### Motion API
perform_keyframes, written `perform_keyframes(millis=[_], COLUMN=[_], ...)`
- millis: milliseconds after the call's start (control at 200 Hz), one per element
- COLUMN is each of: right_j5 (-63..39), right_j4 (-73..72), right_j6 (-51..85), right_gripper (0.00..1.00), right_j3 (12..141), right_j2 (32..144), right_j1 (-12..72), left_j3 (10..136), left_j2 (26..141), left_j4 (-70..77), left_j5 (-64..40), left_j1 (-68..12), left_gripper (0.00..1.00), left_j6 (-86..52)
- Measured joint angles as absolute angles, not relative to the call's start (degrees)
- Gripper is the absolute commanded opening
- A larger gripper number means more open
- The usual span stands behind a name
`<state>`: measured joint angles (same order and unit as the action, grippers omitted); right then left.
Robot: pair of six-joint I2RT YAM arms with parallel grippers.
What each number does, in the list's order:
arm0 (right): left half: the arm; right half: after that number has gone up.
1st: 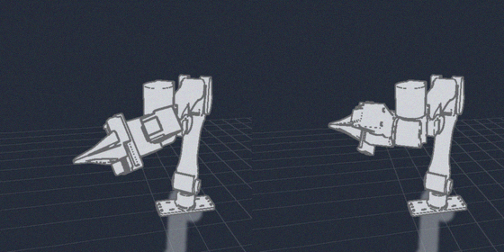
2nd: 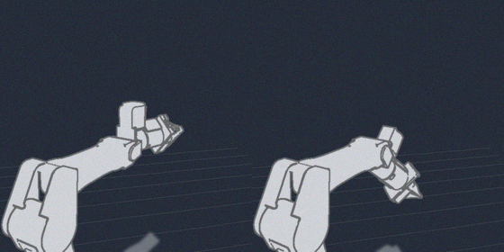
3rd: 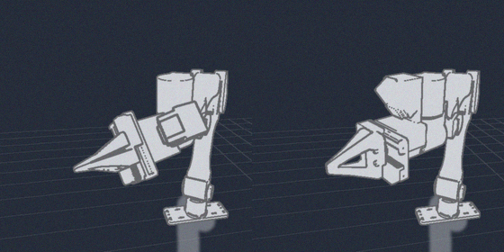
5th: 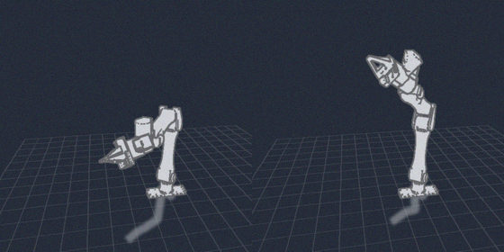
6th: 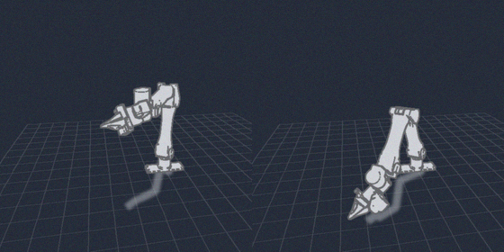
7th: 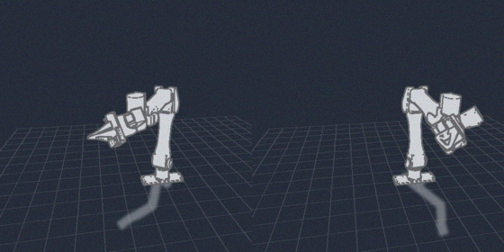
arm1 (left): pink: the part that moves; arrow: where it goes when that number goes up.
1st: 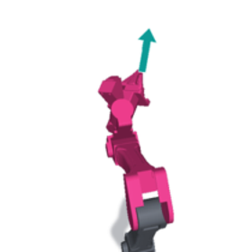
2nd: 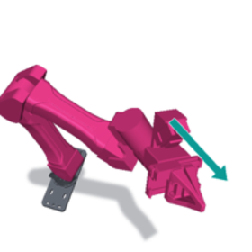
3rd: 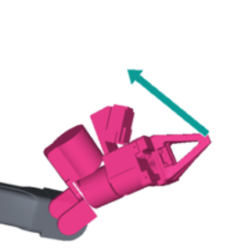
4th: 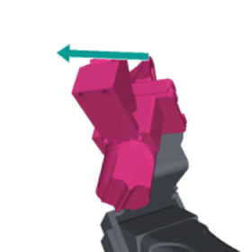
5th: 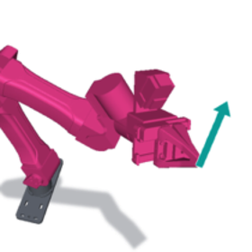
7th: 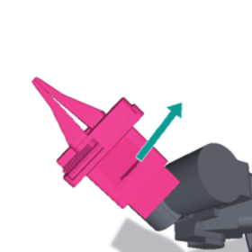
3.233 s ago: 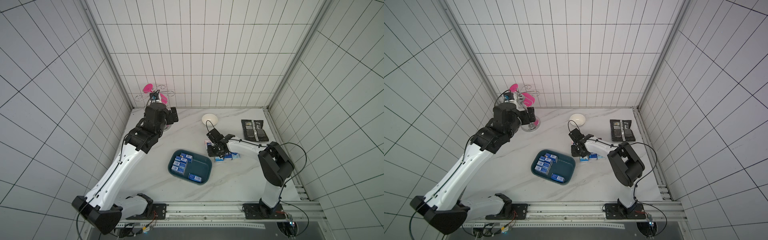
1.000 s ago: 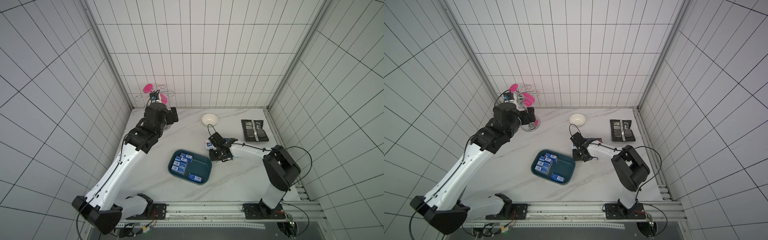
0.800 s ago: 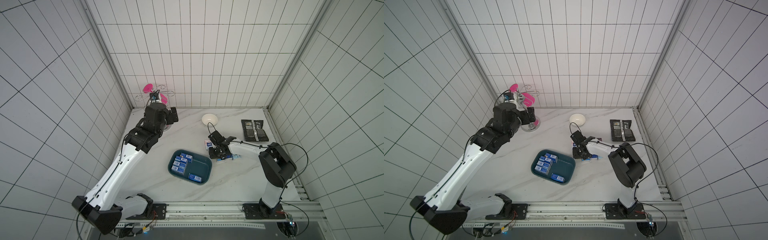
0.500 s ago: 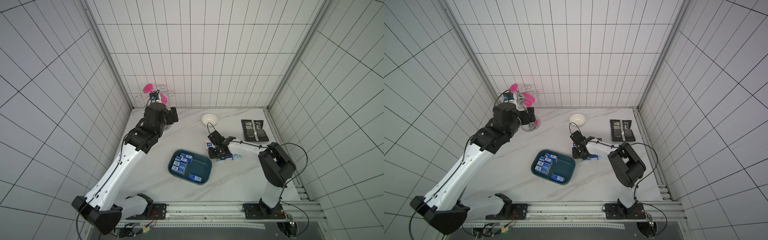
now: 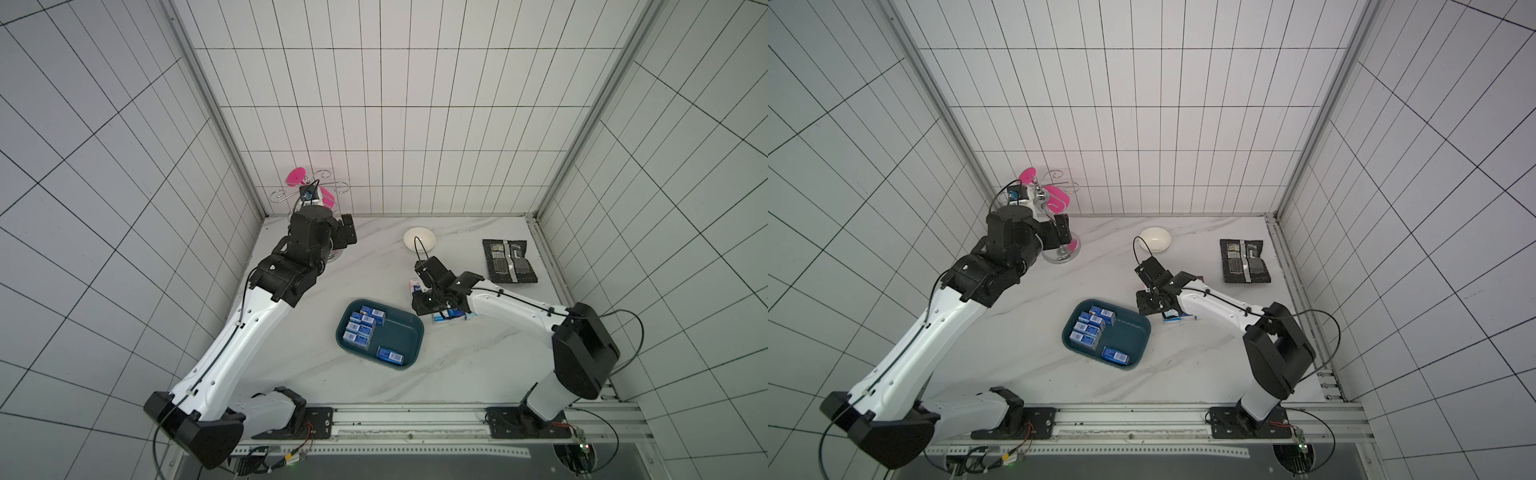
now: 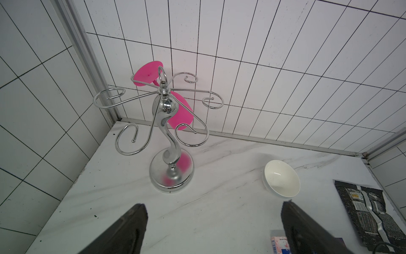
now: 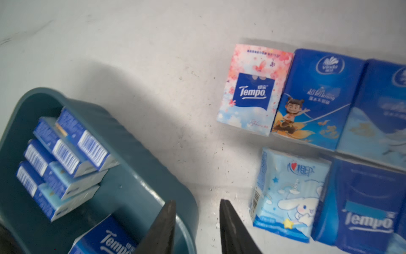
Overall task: Take the pocket tissues out of the storage box
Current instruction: Pick up the pocket tissues from the storage box.
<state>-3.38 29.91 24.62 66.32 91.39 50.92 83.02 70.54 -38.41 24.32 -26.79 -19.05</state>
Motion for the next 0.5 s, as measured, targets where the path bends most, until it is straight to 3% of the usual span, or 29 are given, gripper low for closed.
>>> perform_keyframes(millis=[215, 500], right_j5=[-3.88, -3.84], right_j4=[30.76, 30.61], right_j6=[18.74, 14.33], right_gripper=[0.44, 0.48], right_j3=[66.32, 69.63], right_j2=[89.27, 97.08], right_j1=[56.77, 61.19], left_j3=[83.02, 83.15], left_j2=[71.40, 71.99], left_j4=[-38.44, -38.83], left_j5=[24.34, 24.60], left_j1=[-26.79, -27.07], left_gripper=[0.98, 0.98], left_j6=[-19.05, -19.05])
